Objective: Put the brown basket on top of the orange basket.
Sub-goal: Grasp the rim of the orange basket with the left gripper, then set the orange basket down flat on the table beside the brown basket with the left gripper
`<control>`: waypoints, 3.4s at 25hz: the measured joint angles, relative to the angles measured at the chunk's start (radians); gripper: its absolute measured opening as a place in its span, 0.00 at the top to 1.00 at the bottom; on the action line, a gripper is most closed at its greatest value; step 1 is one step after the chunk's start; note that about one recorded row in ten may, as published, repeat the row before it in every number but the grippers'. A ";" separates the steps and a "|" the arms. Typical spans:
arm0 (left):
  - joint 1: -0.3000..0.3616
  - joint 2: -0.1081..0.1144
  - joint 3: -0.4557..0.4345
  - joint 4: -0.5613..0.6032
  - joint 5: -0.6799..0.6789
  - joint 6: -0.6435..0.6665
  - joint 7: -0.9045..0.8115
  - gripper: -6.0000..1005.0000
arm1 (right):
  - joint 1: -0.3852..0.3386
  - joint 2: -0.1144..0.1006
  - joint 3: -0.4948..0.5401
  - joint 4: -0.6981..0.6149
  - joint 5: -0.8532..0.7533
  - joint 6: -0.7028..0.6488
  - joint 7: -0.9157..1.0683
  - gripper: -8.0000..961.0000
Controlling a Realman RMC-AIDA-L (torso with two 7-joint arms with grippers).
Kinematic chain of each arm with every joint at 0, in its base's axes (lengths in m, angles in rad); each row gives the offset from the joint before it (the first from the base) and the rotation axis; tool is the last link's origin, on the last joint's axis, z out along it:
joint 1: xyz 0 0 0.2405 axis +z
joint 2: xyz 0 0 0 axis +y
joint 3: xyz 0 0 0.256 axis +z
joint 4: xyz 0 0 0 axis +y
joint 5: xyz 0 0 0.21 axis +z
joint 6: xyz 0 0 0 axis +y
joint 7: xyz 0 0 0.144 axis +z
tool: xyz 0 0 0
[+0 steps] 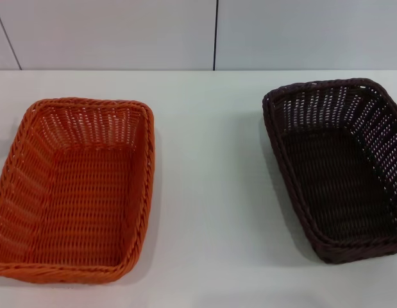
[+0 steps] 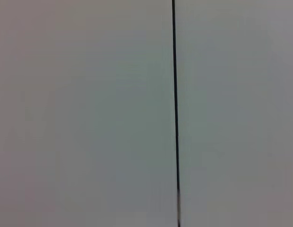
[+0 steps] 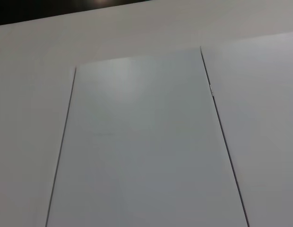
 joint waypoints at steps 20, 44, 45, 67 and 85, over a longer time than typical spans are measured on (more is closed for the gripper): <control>-0.253 -0.125 -0.201 -0.600 -0.015 -1.569 0.315 0.22 | 0.035 -0.003 0.002 -0.002 0.000 0.072 0.001 0.14; -0.326 -0.124 -0.221 -0.351 0.001 -1.547 0.320 0.22 | 0.030 -0.004 -0.005 -0.003 -0.009 0.062 0.001 0.14; -0.326 -0.124 -0.221 -0.351 0.001 -1.547 0.320 0.22 | 0.030 -0.004 -0.005 -0.003 -0.009 0.062 0.001 0.14; -0.356 -0.125 -0.223 -0.302 0.001 -1.539 0.385 0.48 | 0.027 -0.006 -0.004 -0.016 -0.009 0.059 0.001 0.14; -0.358 -0.125 -0.226 -0.462 -0.009 -1.606 0.553 0.76 | 0.019 -0.009 0.002 -0.023 -0.001 0.048 0.001 0.14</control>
